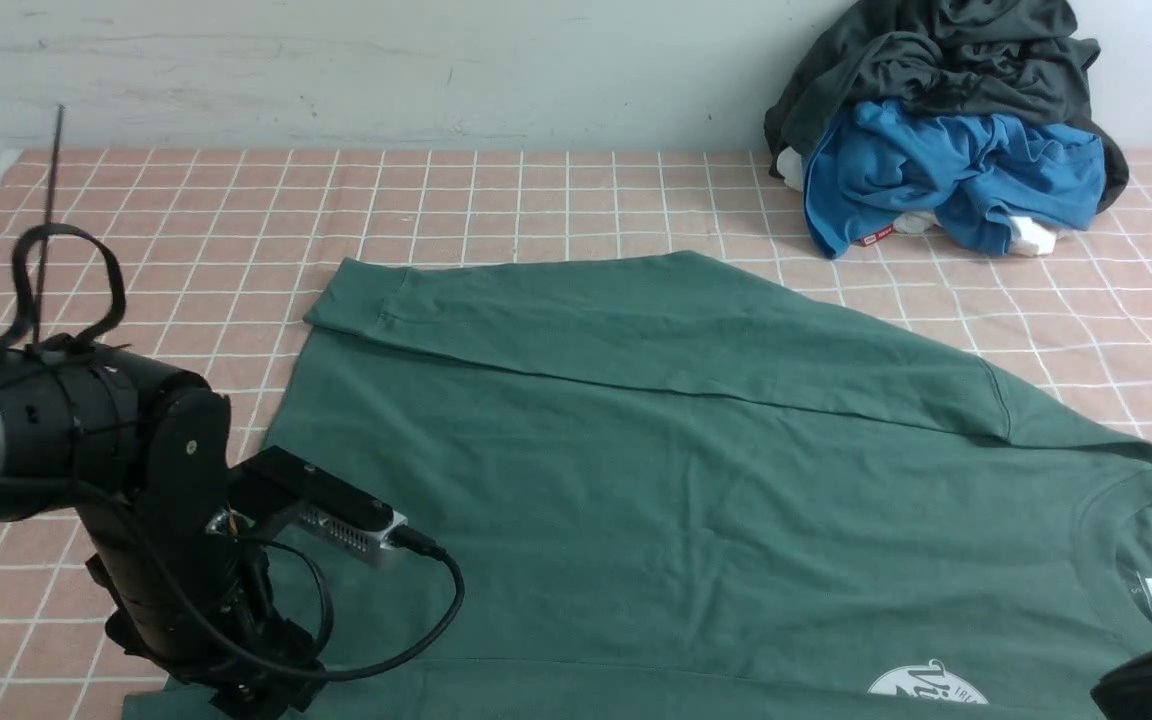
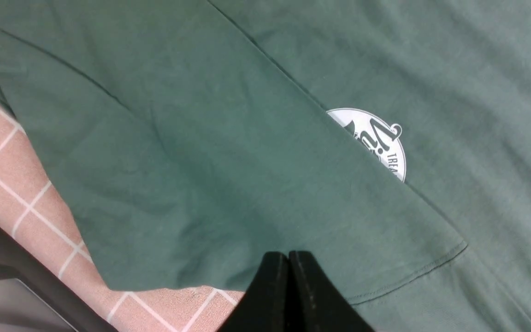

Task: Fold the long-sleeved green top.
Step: Use the left arm to clamp the cuff closest to it, then use the left arm to drag and place the cuff at the centered position on the left edge of the fabric

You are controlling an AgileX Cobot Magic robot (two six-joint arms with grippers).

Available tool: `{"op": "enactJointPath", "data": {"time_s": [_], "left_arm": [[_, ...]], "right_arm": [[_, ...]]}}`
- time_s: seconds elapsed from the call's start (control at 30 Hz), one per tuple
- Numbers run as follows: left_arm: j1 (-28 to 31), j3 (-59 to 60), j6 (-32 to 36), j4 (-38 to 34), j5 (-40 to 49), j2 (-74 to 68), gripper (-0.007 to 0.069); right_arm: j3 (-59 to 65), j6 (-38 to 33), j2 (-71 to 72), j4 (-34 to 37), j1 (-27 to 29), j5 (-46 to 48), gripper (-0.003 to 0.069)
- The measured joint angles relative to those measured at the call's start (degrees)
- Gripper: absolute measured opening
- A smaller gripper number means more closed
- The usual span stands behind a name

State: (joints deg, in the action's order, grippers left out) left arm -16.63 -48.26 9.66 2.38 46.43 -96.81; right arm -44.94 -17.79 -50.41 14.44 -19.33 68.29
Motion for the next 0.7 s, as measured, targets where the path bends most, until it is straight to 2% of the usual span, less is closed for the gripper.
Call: {"op": "enactJointPath", "data": {"time_s": [0.1,0.17,0.2,0.37,0.43,0.57,0.7], "left_arm": [[0.0,-0.5,0.3,-0.2,0.1,-0.6,0.0423],[-0.1,-0.5,0.3,-1.4,0.2,-0.6,0.0335],[-0.1,-0.5,0.3,-1.5,0.2,-0.6,0.0327],[-0.2,-0.3,0.4,-2.8,0.0,0.5,0.0074],[-0.2,-0.3,0.4,-2.8,0.1,2.0,0.0029],[-0.2,-2.0,0.4,-2.7,2.5,5.4,0.0020],[-0.2,-8.5,0.4,-2.8,7.5,8.0,0.0020]], "right_arm": [[0.0,0.0,0.0,0.0,0.0,0.0,-0.0014],[0.0,0.0,0.0,0.0,0.0,0.0,-0.0014],[0.0,0.0,0.0,0.0,0.0,0.0,-0.0014],[0.0,0.0,0.0,0.0,0.0,0.0,-0.0014],[0.0,0.0,0.0,0.0,0.0,0.0,-0.0014],[0.0,0.0,0.0,0.0,0.0,-0.3,-0.0014],[0.0,0.0,0.0,0.0,0.0,-1.7,-0.0014]]}}
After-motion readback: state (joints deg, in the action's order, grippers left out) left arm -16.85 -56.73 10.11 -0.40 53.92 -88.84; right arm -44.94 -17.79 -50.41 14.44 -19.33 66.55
